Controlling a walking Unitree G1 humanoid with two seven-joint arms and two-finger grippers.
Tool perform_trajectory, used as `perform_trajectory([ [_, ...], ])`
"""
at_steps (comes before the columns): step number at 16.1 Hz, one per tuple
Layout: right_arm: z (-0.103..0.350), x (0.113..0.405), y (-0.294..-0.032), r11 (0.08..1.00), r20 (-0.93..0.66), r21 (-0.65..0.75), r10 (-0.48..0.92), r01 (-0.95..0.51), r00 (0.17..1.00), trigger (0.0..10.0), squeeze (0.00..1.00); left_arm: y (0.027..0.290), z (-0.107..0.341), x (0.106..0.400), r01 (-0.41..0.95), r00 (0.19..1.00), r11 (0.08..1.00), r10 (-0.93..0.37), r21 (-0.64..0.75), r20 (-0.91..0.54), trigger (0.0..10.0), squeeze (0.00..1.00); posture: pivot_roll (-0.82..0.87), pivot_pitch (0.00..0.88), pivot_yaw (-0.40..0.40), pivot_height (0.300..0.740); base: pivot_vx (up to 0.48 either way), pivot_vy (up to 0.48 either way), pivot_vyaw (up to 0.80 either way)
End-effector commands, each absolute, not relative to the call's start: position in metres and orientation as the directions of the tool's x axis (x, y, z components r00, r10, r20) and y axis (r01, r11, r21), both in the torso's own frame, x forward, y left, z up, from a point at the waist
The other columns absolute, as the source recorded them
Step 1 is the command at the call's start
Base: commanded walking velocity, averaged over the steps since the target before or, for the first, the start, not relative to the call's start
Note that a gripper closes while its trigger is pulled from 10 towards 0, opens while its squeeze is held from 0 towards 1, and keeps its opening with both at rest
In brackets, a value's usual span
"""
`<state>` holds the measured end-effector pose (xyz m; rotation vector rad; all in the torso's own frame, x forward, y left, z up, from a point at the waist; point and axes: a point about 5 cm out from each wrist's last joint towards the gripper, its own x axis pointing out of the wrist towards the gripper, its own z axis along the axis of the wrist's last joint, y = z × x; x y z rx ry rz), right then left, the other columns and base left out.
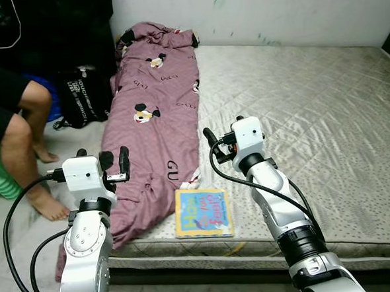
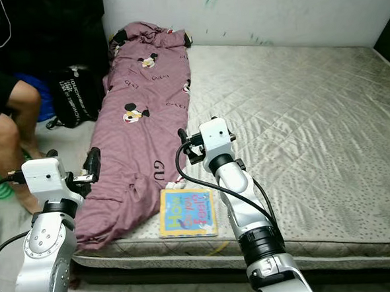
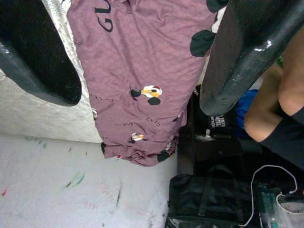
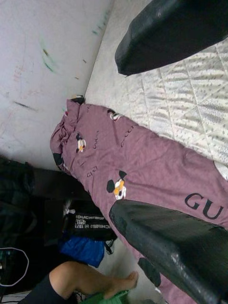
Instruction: Clean up the room
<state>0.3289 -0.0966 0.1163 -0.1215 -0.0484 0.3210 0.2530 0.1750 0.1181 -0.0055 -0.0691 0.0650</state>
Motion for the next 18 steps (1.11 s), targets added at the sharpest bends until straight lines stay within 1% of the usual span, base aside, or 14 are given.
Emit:
perform_trajectory([
  [1,0.1201,0.3313,-0.0986,0.941,0.042,-0.132,0.318,-0.311,0.947,10.0,0.0,0.173,0.1195,0.2541,-0.061,0.996,0.998,0.061,-0.007,0.07,10.0,0.0,0.11,0.0,-0.037,0.74,0.0,-0.322,0.0],
  [14,0.1204,0.3329,-0.0968,0.937,0.04,-0.14,0.329,-0.321,0.944,10.0,0.0,0.1721,0.1201,0.2556,-0.059,0.996,0.998,0.059,-0.014,0.073,10.0,0.0,0.11,0.0,-0.041,0.74,0.0,-0.384,0.0],
  [15,0.1206,0.3331,-0.0969,0.937,0.04,-0.14,0.329,-0.321,0.944,10.0,0.0,0.172,0.1203,0.2559,-0.059,0.996,0.998,0.06,-0.015,0.073,10.0,0.0,0.11,0.0,-0.041,0.74,0.0,-0.311,0.0],
  [18,0.1204,0.3331,-0.0966,0.936,0.04,-0.14,0.331,-0.323,0.943,10.0,0.0,0.1719,0.1202,0.2559,-0.058,0.996,0.998,0.059,-0.012,0.073,10.0,0.0,0.11,0.0,-0.041,0.74,0.0,0.0,0.0],
])
